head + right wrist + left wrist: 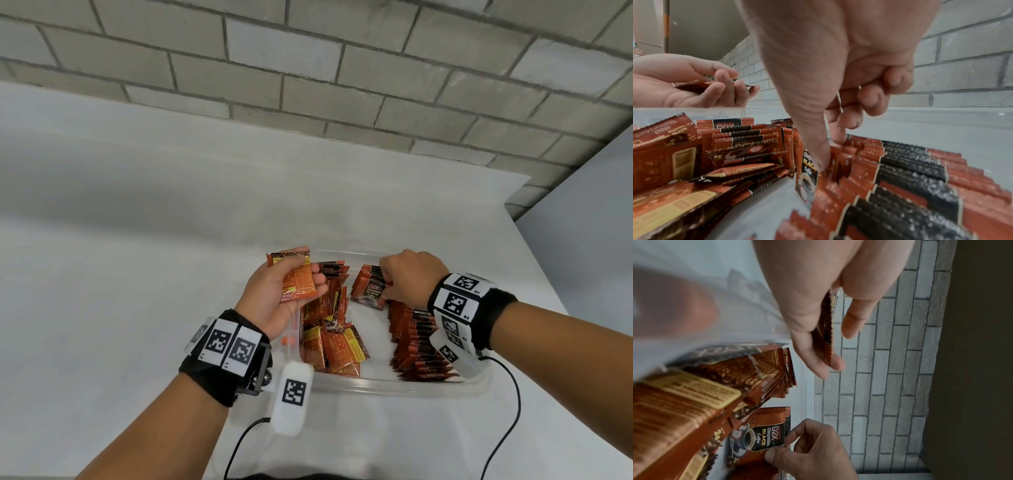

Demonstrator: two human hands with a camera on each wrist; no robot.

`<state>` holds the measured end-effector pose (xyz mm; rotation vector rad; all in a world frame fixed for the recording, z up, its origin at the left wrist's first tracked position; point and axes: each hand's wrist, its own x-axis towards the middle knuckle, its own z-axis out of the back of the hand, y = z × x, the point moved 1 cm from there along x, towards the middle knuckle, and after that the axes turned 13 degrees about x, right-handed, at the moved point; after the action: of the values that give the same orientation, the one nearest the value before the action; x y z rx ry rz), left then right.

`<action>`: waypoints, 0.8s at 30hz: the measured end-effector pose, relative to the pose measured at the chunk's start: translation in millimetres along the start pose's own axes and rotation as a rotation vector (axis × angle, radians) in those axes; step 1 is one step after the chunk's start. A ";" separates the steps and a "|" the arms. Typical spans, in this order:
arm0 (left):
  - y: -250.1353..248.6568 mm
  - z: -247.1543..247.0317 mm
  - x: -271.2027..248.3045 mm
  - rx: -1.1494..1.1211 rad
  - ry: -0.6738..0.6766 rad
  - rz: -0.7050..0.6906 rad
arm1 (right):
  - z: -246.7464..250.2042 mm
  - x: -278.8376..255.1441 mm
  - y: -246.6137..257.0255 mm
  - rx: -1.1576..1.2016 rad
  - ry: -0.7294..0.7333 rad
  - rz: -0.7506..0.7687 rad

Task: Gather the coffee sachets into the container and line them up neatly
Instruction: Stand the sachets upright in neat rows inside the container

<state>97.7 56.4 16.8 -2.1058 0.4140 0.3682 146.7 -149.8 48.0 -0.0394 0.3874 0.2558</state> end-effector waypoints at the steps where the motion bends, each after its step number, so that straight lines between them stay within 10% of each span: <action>1: -0.1 -0.2 -0.2 0.003 -0.004 0.001 | -0.5 -0.5 -0.3 0.010 -0.003 -0.003; 14: -0.6 -1.0 -1.9 0.019 -0.020 0.001 | 1.4 -1.8 -12.8 0.086 -0.080 -0.013; 24: -17.2 -30.8 -13.7 0.257 0.114 -0.100 | 65.4 -34.8 21.6 0.740 -0.190 0.270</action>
<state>95.9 41.3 51.4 -1.8923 0.3983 0.1285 134.2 -131.7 122.0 0.7639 0.2790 0.3660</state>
